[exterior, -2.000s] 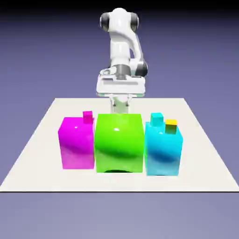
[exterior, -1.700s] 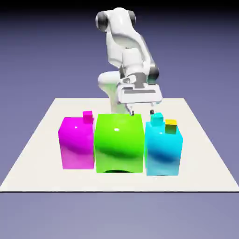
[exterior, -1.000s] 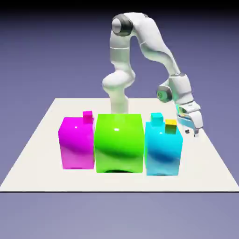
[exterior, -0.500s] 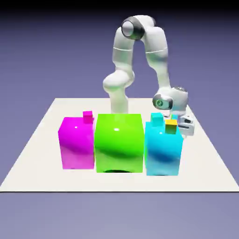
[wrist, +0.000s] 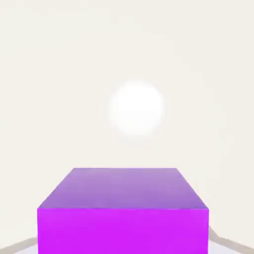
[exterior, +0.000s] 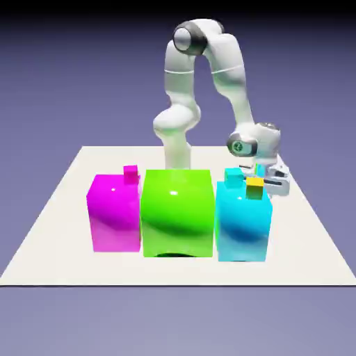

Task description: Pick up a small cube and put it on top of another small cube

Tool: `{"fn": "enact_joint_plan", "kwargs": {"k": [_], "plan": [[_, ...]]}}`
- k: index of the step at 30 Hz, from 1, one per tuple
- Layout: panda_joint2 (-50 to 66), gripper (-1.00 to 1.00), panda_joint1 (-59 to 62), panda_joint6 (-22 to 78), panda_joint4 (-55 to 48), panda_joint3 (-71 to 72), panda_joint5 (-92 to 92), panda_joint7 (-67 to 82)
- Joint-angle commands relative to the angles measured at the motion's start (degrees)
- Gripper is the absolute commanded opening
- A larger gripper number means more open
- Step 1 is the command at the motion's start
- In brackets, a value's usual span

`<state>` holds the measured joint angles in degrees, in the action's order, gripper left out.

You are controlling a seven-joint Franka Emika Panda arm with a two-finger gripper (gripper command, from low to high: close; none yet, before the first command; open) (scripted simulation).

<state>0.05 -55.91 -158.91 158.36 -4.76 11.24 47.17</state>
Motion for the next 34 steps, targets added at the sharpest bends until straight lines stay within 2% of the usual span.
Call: {"fn": "enact_joint_plan", "kwargs": {"k": [1, 5, 11, 20, 22, 27, 28, 34], "plan": [[-1.0, -1.0, 0.3, 2.4, -1.7, 0.7, -0.9, 0.5], [-5.2, -1.0, 3.8, 12.4, -8.3, 3.0, -4.3, 3.1], [-13.0, -1.0, 5.9, 27.3, -16.8, -0.5, -4.7, 16.9], [-21.5, -1.0, 4.3, 40.8, -22.4, -12.1, -0.9, 39.3], [-21.6, -1.0, 4.3, 41.0, -22.5, -12.2, -0.9, 39.5], [-16.7, -1.0, 4.5, 29.9, -16.2, -13.6, -0.9, 39.8], [-16.7, 1.0, 4.5, 29.9, -16.2, -13.6, -0.9, 39.8], [-21.6, 1.0, 4.3, 41.0, -22.5, -12.2, -0.9, 39.5]]}}
